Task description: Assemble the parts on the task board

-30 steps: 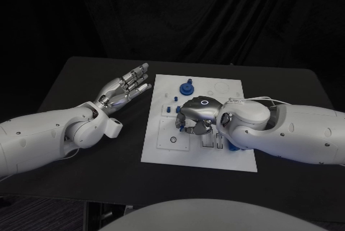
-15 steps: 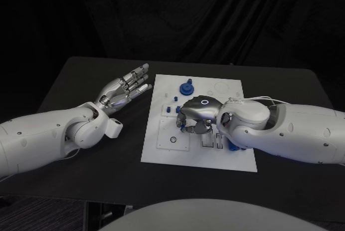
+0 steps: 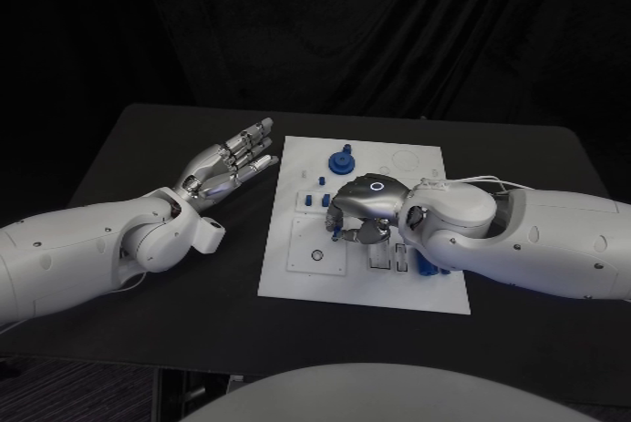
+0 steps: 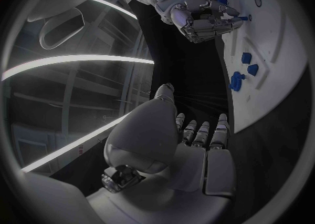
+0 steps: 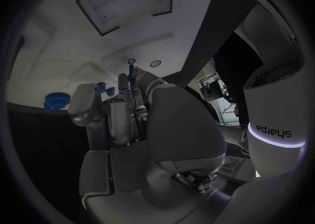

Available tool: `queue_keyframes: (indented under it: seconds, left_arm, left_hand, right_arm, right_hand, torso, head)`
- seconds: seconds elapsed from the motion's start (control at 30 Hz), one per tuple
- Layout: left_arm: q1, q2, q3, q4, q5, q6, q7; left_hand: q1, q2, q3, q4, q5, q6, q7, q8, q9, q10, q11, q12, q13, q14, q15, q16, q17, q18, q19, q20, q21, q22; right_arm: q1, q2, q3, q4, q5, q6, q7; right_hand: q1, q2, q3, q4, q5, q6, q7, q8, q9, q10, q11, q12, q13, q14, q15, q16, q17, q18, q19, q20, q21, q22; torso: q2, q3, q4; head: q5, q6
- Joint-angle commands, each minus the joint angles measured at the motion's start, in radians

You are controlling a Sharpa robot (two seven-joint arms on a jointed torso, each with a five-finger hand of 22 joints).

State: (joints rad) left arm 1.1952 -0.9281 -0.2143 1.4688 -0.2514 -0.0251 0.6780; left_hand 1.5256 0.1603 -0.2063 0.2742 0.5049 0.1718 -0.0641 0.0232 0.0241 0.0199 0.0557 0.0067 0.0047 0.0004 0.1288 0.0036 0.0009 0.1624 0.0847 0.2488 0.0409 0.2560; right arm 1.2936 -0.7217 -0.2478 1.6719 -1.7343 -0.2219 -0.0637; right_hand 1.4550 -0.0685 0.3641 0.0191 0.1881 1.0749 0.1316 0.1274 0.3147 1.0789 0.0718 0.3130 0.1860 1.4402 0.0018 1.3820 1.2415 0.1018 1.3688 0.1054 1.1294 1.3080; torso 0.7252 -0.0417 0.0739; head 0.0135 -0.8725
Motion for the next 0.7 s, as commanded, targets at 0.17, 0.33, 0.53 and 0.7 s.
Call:
queue_keyframes:
  seconds: [0.17, 0.33, 0.53, 0.7]
  left_arm:
    - [-0.004, 0.001, 0.001, 0.000, 0.002, 0.013, 0.062]
    - [-0.006, 0.001, 0.001, -0.001, 0.002, 0.014, 0.060]
    - [-0.007, 0.001, 0.001, -0.001, 0.002, 0.014, 0.060]
    - [-0.007, 0.002, 0.001, -0.002, 0.002, 0.014, 0.060]
  left_hand:
    - [0.011, -0.002, 0.004, -0.003, 0.006, -0.001, 0.007, 0.002, 0.001, -0.005, 0.003, -0.003, 0.000, 0.000, 0.010, -0.004, -0.001, 0.018, 0.002, 0.005, 0.005, 0.000]
    - [0.011, -0.002, 0.004, -0.003, 0.006, -0.001, 0.007, 0.002, 0.001, -0.005, 0.003, -0.003, 0.000, 0.000, 0.010, -0.004, -0.001, 0.018, 0.002, 0.005, 0.005, 0.000]
    - [0.011, -0.002, 0.004, -0.003, 0.006, -0.001, 0.007, 0.002, 0.001, -0.005, 0.003, -0.003, 0.000, 0.000, 0.010, -0.004, -0.001, 0.018, 0.002, 0.005, 0.005, 0.000]
    - [0.011, -0.002, 0.004, -0.003, 0.006, -0.001, 0.007, 0.002, 0.001, -0.005, 0.003, -0.003, 0.000, 0.000, 0.010, -0.004, -0.001, 0.018, 0.002, 0.005, 0.005, 0.000]
  right_arm:
    - [-0.003, 0.000, 0.001, -0.007, -0.016, 0.006, -0.007]
    - [-0.005, 0.001, 0.001, -0.010, -0.016, 0.007, -0.006]
    - [-0.009, 0.003, 0.001, -0.013, -0.016, 0.004, -0.002]
    - [-0.013, 0.004, 0.001, -0.014, -0.016, 0.001, 0.001]
  right_hand:
    - [0.005, -0.009, 0.001, -0.006, 0.003, -0.005, 0.001, -0.004, 0.002, 0.007, 0.001, -0.003, -0.001, 0.000, 0.000, -0.003, 0.000, -0.012, -0.006, 0.002, -0.002, 0.144]
    - [0.004, -0.009, 0.001, -0.006, 0.003, -0.004, 0.001, -0.004, 0.001, 0.008, 0.001, -0.003, -0.001, -0.001, 0.000, -0.004, -0.001, -0.012, -0.006, 0.002, -0.001, 0.144]
    - [0.004, -0.009, 0.001, -0.006, 0.003, -0.004, 0.001, -0.004, 0.001, 0.008, 0.001, -0.003, -0.001, -0.001, 0.000, -0.004, -0.001, -0.012, -0.006, 0.002, -0.001, 0.144]
    - [0.004, -0.009, 0.001, -0.006, 0.003, -0.004, 0.001, -0.004, 0.001, 0.008, 0.001, -0.003, -0.001, -0.001, 0.000, -0.004, -0.001, -0.012, -0.006, 0.002, -0.001, 0.144]
  torso:
    - [0.000, 0.0001, -0.0007]
    - [0.000, -0.0002, -0.0003]
    - [-0.001, -0.0001, 0.0000]
    - [0.000, 0.0001, 0.0006]
  head:
    - [0.000, 0.000]
    - [0.000, 0.000]
    - [0.000, 0.000]
    - [0.001, 0.000]
